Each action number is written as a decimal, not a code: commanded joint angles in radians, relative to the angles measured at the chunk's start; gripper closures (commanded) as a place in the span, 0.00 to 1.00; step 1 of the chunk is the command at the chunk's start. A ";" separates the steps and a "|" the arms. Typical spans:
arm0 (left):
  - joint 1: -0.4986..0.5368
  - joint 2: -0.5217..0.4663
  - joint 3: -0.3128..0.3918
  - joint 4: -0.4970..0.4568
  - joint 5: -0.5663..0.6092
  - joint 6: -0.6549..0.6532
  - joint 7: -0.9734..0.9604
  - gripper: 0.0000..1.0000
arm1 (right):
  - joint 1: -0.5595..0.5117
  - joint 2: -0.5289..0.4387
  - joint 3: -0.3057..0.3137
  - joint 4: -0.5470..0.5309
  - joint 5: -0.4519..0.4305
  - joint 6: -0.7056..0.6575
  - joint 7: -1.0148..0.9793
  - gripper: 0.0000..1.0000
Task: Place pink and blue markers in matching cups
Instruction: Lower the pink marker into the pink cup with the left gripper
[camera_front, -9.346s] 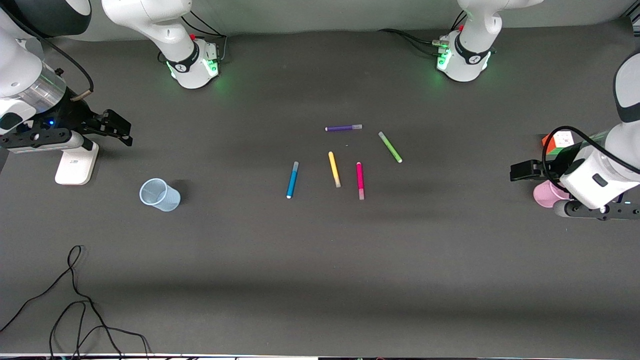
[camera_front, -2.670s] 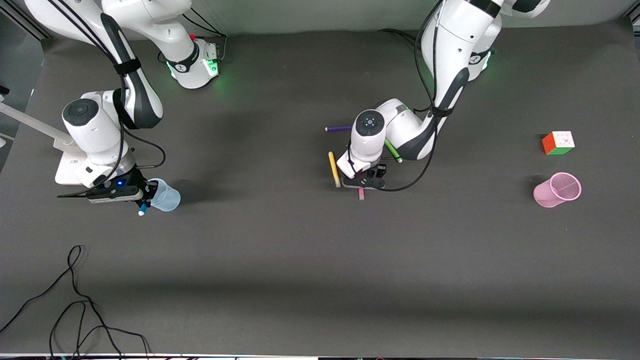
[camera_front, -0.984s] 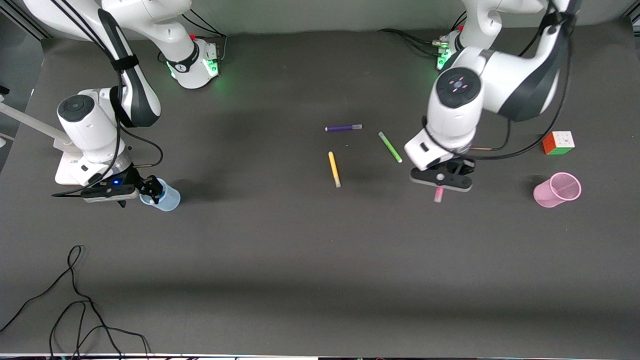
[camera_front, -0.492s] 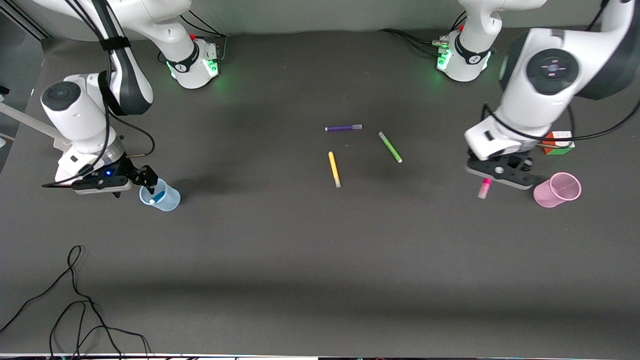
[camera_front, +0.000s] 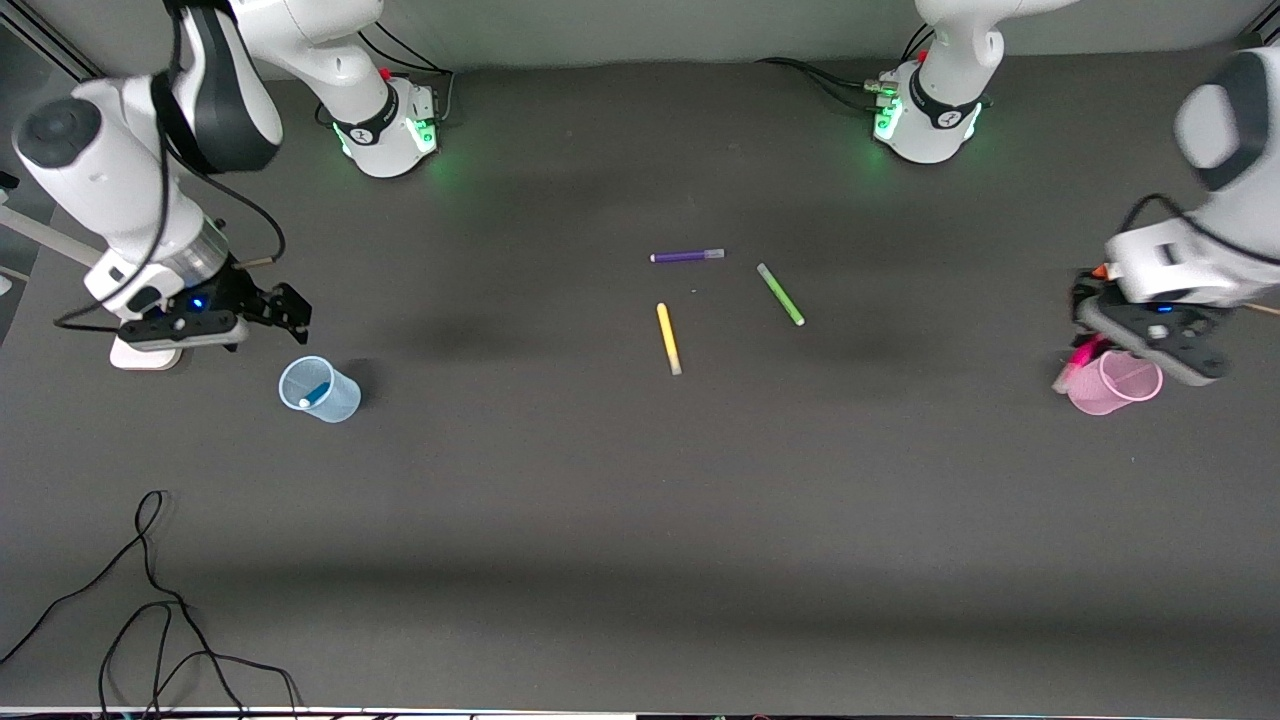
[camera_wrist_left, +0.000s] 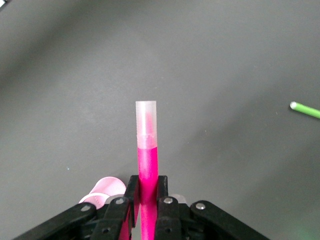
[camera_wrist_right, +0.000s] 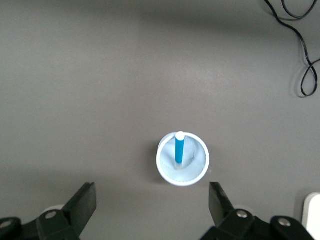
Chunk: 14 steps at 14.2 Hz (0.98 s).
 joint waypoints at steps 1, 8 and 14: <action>0.116 -0.019 -0.001 -0.074 -0.143 0.056 0.305 1.00 | 0.007 -0.011 -0.003 0.087 0.051 -0.121 -0.006 0.00; 0.329 0.096 -0.001 -0.160 -0.519 0.135 0.984 1.00 | 0.009 0.018 0.038 0.319 0.111 -0.409 0.005 0.00; 0.483 0.326 -0.003 -0.135 -0.768 0.121 1.491 1.00 | 0.006 0.041 0.037 0.396 0.111 -0.468 0.008 0.00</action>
